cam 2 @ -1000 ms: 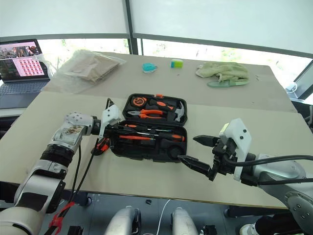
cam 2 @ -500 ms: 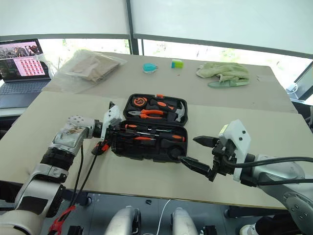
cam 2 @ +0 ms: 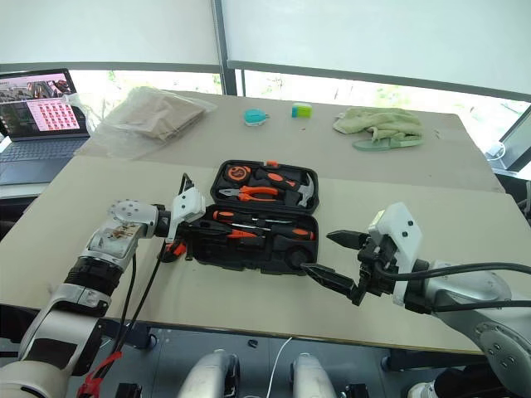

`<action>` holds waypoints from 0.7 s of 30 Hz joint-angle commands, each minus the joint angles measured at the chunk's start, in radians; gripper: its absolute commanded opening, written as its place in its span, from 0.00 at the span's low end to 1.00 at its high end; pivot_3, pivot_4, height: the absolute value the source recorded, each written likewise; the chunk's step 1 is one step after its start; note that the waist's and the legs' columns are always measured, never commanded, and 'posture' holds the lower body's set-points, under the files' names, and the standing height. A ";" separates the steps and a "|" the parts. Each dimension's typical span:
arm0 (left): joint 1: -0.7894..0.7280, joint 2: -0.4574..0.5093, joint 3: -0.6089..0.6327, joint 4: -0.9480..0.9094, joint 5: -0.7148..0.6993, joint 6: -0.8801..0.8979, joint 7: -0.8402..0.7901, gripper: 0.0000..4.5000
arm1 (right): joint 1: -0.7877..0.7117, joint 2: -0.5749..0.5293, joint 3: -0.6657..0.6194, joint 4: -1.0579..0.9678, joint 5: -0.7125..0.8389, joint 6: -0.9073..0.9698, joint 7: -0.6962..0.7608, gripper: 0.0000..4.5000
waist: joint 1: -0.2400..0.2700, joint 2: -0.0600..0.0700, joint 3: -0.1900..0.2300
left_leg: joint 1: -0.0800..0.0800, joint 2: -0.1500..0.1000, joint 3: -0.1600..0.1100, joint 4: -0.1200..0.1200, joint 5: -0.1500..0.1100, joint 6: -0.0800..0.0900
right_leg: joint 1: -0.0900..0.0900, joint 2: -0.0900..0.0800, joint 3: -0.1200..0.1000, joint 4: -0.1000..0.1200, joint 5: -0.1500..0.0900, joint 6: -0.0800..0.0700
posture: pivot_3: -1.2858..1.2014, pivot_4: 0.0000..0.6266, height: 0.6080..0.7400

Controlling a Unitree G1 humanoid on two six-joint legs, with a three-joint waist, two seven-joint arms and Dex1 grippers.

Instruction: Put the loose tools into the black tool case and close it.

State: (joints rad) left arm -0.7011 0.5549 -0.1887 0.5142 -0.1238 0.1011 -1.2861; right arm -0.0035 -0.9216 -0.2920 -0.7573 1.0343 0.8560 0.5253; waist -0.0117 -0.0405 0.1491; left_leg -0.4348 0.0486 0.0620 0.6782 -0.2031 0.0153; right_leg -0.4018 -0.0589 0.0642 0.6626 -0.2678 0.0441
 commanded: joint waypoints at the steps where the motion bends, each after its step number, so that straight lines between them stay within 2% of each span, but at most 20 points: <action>1: 0.005 0.051 0.078 -0.112 -0.083 0.130 -0.015 0.01 | -0.005 -0.018 -0.010 -0.027 -0.042 -0.039 0.036 1.00 | 0.000 0.000 0.000 | 0.000 0.000 0.000 0.000 0.000 0.000 | 0.000 0.000 0.000 0.000 0.000 0.000 | 0.52 0.24 1.00; 2: 0.014 0.075 0.096 -0.163 -0.108 0.176 -0.025 0.01 | -0.002 -0.021 -0.011 -0.027 -0.055 -0.046 0.050 1.00 | -0.001 -0.001 0.001 | -0.002 0.000 0.000 0.000 0.000 0.000 | -0.002 0.000 0.000 0.000 0.000 0.000 | 0.52 0.24 1.00; 5: 0.076 0.212 0.182 -0.326 -0.197 0.363 -0.060 0.16 | -0.026 -0.042 -0.015 -0.002 -0.083 -0.071 0.112 1.00 | -0.009 -0.001 0.001 | -0.004 0.001 0.000 0.000 0.000 0.000 | -0.004 0.001 0.000 0.000 0.000 0.000 | 0.52 0.24 1.00; 9: 0.342 0.428 0.422 -0.436 -0.222 0.437 -0.019 0.49 | -0.122 -0.073 0.006 0.084 -0.084 -0.099 0.241 1.00 | -0.034 0.000 0.002 | -0.002 0.002 0.000 -0.004 0.000 0.000 | -0.005 0.001 0.001 0.000 0.000 -0.001 | 0.52 0.24 1.00; 10: 0.423 0.459 0.495 -0.445 -0.215 0.441 -0.003 0.59 | -0.143 -0.081 0.017 0.103 -0.086 -0.107 0.282 1.00 | -0.034 0.000 0.002 | 0.001 0.002 0.001 -0.006 0.000 0.000 | -0.004 0.000 0.002 0.000 -0.001 -0.001 | 0.52 0.24 1.00; 11: 0.479 0.479 0.543 -0.453 -0.212 0.443 0.011 0.64 | -0.156 -0.086 0.025 0.116 -0.088 -0.113 0.312 1.00 | -0.030 0.000 0.002 | 0.002 0.002 0.001 -0.006 0.000 0.000 | -0.003 -0.001 0.002 0.000 -0.001 -0.002 | 0.52 0.24 1.00; 15: 0.710 0.505 0.730 -0.482 -0.185 0.441 0.049 0.95 | -0.228 -0.089 0.078 0.182 -0.122 -0.138 0.397 1.00 | -0.014 -0.001 0.003 | 0.004 0.003 0.002 -0.009 0.000 -0.001 | -0.002 -0.003 0.000 -0.002 -0.002 -0.003 | 0.52 0.24 1.00; 16: 0.751 0.506 0.760 -0.492 -0.186 0.442 0.054 1.00 | -0.243 -0.087 0.090 0.195 -0.130 -0.141 0.412 1.00 | -0.010 -0.001 0.003 | 0.004 0.003 0.002 -0.009 0.000 -0.001 | -0.003 -0.003 0.000 -0.003 -0.002 -0.003 | 0.52 0.24 1.00; 21: 0.790 0.500 0.738 -0.650 -0.244 0.556 0.107 1.00 | -0.276 -0.071 0.133 0.231 -0.176 -0.157 0.454 1.00 | 0.019 -0.001 0.004 | 0.005 0.002 0.004 -0.011 -0.001 -0.003 | -0.006 -0.015 -0.008 -0.006 -0.006 -0.011 | 0.52 0.24 1.00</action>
State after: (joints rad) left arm 0.1033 1.0333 0.5493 -0.0563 -0.3317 0.6168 -1.1999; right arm -0.2670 -0.9956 -0.1555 -0.5257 0.8724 0.7263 0.9621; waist 0.0073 -0.0418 0.1527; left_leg -0.4307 0.0507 0.0685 0.6667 -0.2055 0.0096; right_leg -0.4078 -0.0763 0.0552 0.6561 -0.2744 0.0334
